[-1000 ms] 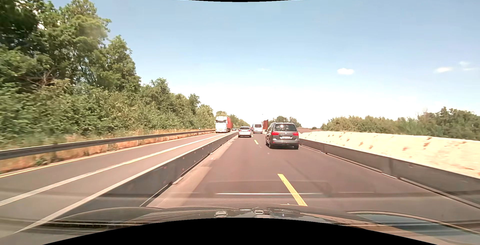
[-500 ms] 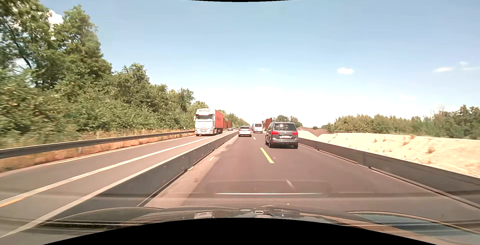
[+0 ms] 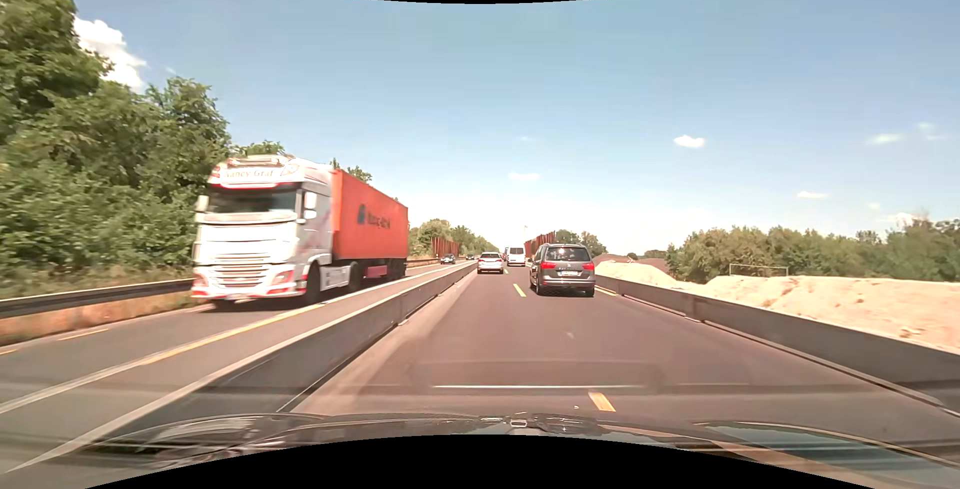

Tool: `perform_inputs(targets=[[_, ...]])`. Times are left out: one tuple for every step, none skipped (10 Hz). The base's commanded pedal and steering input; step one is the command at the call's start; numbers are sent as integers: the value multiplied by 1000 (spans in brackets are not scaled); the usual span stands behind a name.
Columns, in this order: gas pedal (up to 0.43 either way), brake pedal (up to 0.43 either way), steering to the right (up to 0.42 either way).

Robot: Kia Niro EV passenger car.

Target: Follow the waypoints while adhering to traffic rules and regulations

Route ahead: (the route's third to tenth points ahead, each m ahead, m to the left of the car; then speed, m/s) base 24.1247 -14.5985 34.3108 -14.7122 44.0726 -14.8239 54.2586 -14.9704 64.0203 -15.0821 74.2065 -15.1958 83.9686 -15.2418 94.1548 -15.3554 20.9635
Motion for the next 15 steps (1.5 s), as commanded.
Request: perform_inputs(targets=[[28, 0, 3], [28, 0, 3], [28, 0, 3], [28, 0, 3], [20, 0, 0], [20, 0, -1], [20, 0, 0], [20, 0, 0], [28, 0, 0], [28, 0, 2], [28, 0, 3], [28, 0, 3], [28, 0, 3], [28, 0, 2], [28, 0, 3]])
